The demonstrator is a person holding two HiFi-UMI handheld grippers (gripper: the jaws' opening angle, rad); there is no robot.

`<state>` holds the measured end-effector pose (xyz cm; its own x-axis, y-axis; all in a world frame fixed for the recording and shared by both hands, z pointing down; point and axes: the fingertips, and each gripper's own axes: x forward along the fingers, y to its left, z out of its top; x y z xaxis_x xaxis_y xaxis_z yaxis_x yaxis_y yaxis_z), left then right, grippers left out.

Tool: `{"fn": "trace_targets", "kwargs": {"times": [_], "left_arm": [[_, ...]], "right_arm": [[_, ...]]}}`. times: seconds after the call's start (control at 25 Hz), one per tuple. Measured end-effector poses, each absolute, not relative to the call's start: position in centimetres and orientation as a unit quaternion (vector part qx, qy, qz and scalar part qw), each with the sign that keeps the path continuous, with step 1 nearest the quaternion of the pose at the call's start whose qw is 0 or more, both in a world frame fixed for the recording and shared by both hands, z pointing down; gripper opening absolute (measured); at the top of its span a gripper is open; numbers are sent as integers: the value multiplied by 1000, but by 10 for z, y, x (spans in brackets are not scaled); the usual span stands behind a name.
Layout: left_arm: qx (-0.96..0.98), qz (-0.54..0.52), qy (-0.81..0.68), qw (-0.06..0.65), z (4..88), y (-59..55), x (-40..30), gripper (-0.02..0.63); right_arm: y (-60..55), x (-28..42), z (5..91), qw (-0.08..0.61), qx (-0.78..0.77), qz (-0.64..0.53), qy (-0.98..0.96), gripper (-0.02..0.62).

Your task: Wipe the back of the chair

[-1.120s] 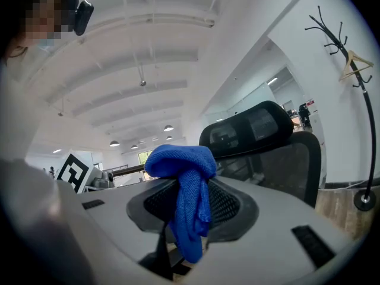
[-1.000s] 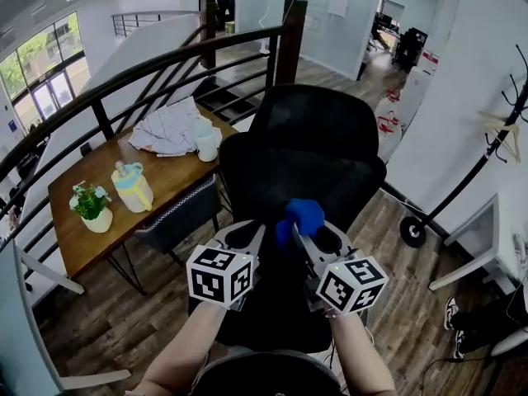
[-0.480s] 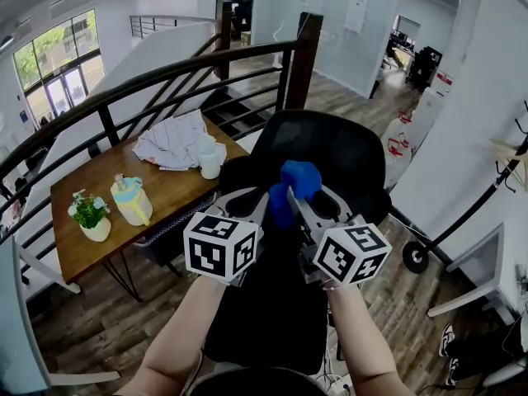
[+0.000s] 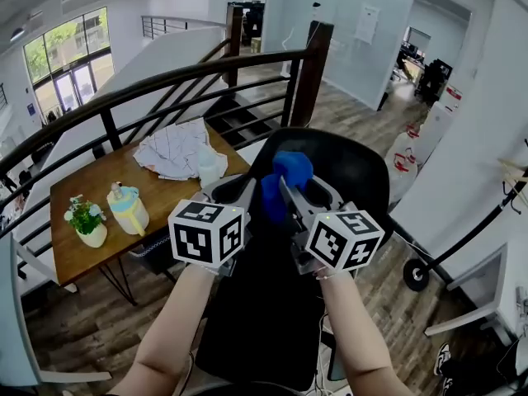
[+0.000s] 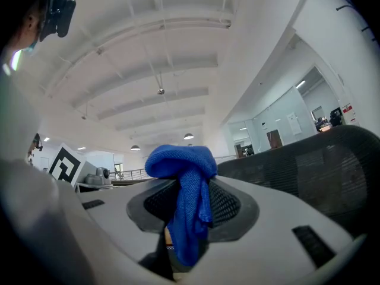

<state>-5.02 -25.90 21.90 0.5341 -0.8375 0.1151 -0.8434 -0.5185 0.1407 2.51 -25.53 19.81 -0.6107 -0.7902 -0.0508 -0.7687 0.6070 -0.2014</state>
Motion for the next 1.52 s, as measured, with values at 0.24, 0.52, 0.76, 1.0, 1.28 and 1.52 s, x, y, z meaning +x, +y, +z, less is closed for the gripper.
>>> {"fn": "trace_targets", "kwargs": {"times": [0.24, 0.52, 0.76, 1.0, 1.28, 1.52], "left_arm": [[862, 29, -497, 98, 229, -274, -50, 37], [859, 30, -499, 110, 241, -281, -48, 37], [856, 20, -501, 128, 246, -284, -40, 37], [866, 23, -484, 125, 247, -282, -25, 37], [882, 29, -455, 117, 249, -279, 7, 37], [893, 34, -432, 119, 255, -276, 37, 37]], "right_arm": [[-287, 14, 209, 65, -431, -105, 894, 138], [-309, 14, 225, 47, -443, -112, 888, 138], [-318, 30, 235, 45, -452, -103, 885, 140], [-320, 61, 233, 51, -471, -107, 874, 141], [-316, 99, 234, 48, -505, -100, 856, 141], [-307, 132, 237, 42, -531, -97, 841, 141]]}}
